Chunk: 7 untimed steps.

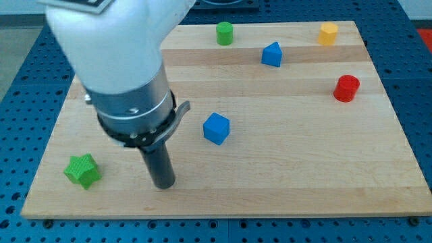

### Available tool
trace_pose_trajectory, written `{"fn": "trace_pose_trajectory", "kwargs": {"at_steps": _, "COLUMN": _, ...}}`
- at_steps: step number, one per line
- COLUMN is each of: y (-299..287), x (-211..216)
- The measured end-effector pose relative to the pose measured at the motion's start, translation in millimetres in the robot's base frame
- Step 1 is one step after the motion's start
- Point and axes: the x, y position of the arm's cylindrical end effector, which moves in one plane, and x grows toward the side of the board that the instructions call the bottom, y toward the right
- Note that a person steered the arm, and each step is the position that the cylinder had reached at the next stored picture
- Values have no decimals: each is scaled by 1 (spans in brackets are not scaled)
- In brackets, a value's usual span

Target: Slightly move the blue cube towards right

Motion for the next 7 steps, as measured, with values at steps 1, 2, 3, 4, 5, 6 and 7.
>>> {"fn": "trace_pose_trajectory", "kwargs": {"at_steps": 1, "y": 0, "x": -34}}
{"fn": "trace_pose_trajectory", "kwargs": {"at_steps": 2, "y": -1, "x": -69}}
{"fn": "trace_pose_trajectory", "kwargs": {"at_steps": 3, "y": 6, "x": -97}}
{"fn": "trace_pose_trajectory", "kwargs": {"at_steps": 4, "y": 42, "x": -102}}
{"fn": "trace_pose_trajectory", "kwargs": {"at_steps": 5, "y": 83, "x": -102}}
{"fn": "trace_pose_trajectory", "kwargs": {"at_steps": 6, "y": 125, "x": -102}}
{"fn": "trace_pose_trajectory", "kwargs": {"at_steps": 7, "y": 163, "x": -110}}
